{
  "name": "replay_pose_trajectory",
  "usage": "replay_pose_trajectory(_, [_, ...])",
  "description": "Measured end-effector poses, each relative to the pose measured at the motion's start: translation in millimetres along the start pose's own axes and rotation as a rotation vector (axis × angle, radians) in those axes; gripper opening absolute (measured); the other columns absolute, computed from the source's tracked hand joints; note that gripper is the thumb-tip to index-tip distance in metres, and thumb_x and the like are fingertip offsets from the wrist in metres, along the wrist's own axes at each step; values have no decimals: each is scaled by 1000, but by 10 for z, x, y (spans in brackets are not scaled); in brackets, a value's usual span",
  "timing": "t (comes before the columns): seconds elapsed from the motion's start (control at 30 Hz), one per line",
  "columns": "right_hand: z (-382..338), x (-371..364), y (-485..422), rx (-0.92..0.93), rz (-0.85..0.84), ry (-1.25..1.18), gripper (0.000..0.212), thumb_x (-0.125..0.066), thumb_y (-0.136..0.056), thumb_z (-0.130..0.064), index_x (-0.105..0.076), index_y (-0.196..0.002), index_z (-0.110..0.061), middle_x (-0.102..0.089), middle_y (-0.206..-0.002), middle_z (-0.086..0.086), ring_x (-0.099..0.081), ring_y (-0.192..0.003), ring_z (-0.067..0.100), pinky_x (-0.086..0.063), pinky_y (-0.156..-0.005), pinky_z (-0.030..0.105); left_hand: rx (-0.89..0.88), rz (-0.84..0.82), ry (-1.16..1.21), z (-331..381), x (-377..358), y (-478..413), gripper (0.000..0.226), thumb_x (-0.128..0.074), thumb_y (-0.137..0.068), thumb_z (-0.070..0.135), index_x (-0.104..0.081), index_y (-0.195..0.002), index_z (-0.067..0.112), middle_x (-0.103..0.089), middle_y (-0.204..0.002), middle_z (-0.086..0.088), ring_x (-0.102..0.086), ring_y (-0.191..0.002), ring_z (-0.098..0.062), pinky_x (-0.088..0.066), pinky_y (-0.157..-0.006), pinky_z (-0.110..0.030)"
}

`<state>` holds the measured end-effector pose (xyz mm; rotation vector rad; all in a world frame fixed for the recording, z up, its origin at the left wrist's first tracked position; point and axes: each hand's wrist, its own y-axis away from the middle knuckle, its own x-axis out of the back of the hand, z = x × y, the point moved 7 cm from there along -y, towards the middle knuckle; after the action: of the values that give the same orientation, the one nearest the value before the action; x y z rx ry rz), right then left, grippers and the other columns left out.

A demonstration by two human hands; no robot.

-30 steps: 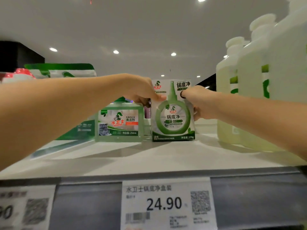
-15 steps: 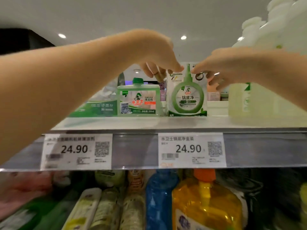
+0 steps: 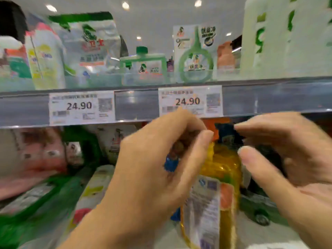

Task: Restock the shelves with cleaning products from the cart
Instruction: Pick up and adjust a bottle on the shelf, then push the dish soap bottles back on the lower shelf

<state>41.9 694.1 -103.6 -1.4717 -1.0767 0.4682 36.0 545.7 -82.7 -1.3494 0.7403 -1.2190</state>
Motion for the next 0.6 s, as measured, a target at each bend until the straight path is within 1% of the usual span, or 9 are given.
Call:
replay_pose_trajectory(0.03, [98, -39, 220, -81, 31, 4, 25, -60, -84, -54, -56, -106, -45, -57, -110, -18, -60, -108, 8, -48, -86, 15, 51, 16, 26, -91, -57, 177, 17, -47, -88, 16, -61, -85, 5, -44, -60, 12, -56, -70, 14, -39, -63, 1])
replay_pose_trajectory(0.07, [248, -104, 422, -218, 42, -40, 36, -64, -80, -55, -52, -113, -48, -53, -117, -19, -56, -113, 7, -47, -87, 15, 118, 3, 15, -200, -123, 338, 16, -50, -89, 22, -61, -93, 12, -51, -71, 15, -59, -79, 11, -43, -66, -3])
replay_pose_trajectory(0.13, [545, -310, 725, -529, 27, -184, 61, -72, -67, -62, -37, -117, -63, -44, -125, -26, -47, -117, -7, -45, -83, 5, 272, -26, -23, -437, -240, 614, 24, -54, -87, 40, -51, -111, 37, -51, -105, 21, -56, -102, 1, -46, -79, -11])
replay_pose_trajectory(0.23, [735, -559, 945, -642, 3, -277, 94, -82, -53, -56, -18, -120, -72, -33, -134, -31, -37, -121, -16, -43, -87, 10, 452, 2, 29, -758, -431, 908, 49, -60, -77, 53, -34, -119, 58, -37, -126, 27, -43, -120, 8, -37, -94, -6])
replay_pose_trajectory(0.3, [837, -689, 1037, -668, -24, -359, 111, -89, -49, -47, -12, -126, -72, -30, -130, -45, -38, -120, -20, -43, -86, 7, 589, 4, 172, -956, -572, 1068, 59, -64, -71, 57, -32, -119, 64, -39, -129, 30, -44, -122, 6, -41, -96, -11])
replay_pose_trajectory(0.37, [965, -728, 1123, -706, -31, -362, 119, -88, -41, -47, -8, -126, -75, -31, -120, -55, -41, -116, -22, -44, -85, 8, 769, 22, 408, -1111, -781, 1226, 71, -71, -62, 64, -37, -125, 58, -51, -130, 26, -53, -119, 1, -48, -93, -20])
replay_pose_trajectory(0.43, [1075, -721, 1179, -753, -32, -370, 122, -87, -35, -50, -8, -123, -78, -34, -115, -56, -47, -115, -14, -45, -93, 21, 970, 56, 578, -1246, -974, 1389, 84, -78, -48, 69, -48, -123, 47, -66, -117, 15, -66, -104, -6, -55, -81, -24])
replay_pose_trajectory(0.5, [1159, -692, 1206, -765, -47, -384, 123, -87, -34, -47, -9, -124, -78, -39, -111, -55, -52, -113, -10, -48, -93, 28, 1045, 56, 638, -1317, -1058, 1475, 84, -86, -33, 66, -57, -111, 49, -72, -104, 12, -70, -93, -8, -57, -71, -23])
replay_pose_trajectory(0.6, [1230, -648, 1198, -733, -76, -461, 119, -89, -41, -40, -13, -126, -76, -43, -112, -53, -52, -108, -18, -53, -82, 14, 1048, -13, 649, -1307, -1049, 1474, 78, -91, -22, 59, -56, -92, 60, -72, -99, 15, -71, -90, -8, -57, -67, -23])
